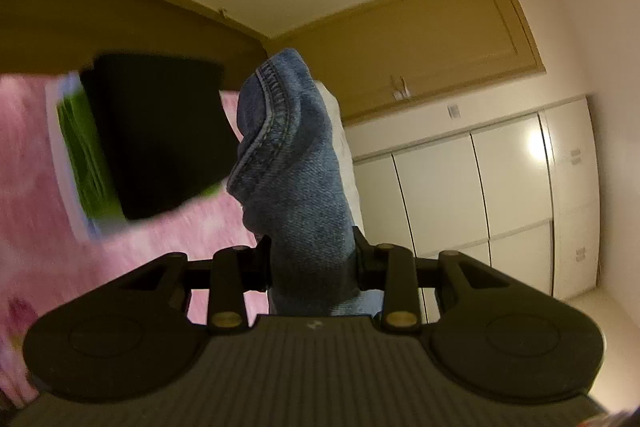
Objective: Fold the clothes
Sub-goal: 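Lift the folded jeans with both grippers and carry them to the clothes stack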
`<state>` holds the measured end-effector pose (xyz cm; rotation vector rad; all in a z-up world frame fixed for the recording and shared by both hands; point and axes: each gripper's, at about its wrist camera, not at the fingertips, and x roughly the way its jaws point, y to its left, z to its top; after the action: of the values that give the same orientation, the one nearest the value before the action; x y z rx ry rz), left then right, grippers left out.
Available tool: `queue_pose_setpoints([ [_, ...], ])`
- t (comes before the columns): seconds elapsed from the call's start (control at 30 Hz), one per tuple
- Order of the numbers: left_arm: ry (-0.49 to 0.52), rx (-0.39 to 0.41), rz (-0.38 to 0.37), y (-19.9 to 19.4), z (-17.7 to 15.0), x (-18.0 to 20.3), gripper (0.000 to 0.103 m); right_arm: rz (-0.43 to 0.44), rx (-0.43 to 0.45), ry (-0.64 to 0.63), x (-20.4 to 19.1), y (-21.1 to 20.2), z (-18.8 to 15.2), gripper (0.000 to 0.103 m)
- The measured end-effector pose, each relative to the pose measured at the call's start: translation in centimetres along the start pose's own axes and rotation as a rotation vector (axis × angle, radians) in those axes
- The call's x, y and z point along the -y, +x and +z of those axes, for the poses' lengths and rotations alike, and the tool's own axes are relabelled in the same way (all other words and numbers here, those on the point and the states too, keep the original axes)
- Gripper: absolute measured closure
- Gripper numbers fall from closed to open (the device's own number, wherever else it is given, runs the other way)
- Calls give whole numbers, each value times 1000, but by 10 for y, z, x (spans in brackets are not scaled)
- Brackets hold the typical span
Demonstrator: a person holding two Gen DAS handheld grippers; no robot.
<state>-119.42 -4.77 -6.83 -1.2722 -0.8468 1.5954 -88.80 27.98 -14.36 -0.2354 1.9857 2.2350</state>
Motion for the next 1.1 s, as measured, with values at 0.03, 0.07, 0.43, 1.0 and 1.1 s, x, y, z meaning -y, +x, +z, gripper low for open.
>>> queue_pose_setpoints([
  [0.03,-4,8,7,4,13,-6,73,-5,-13,-7,0,19,1,71],
  [0.07,-8,14,11,7,24,-10,73,-9,-24,-10,-1,38,4,71],
  [0.43,7,52,-34,88,114,-42,73,0,-51,-71,8,177,55,71],
  [1.0,9,-20,120,146,109,-153,69,-223,-147,56,76,211,37,59],
  [1.1,28,-35,152,142,112,-144,68,-289,-128,6,58,205,51,51],
])
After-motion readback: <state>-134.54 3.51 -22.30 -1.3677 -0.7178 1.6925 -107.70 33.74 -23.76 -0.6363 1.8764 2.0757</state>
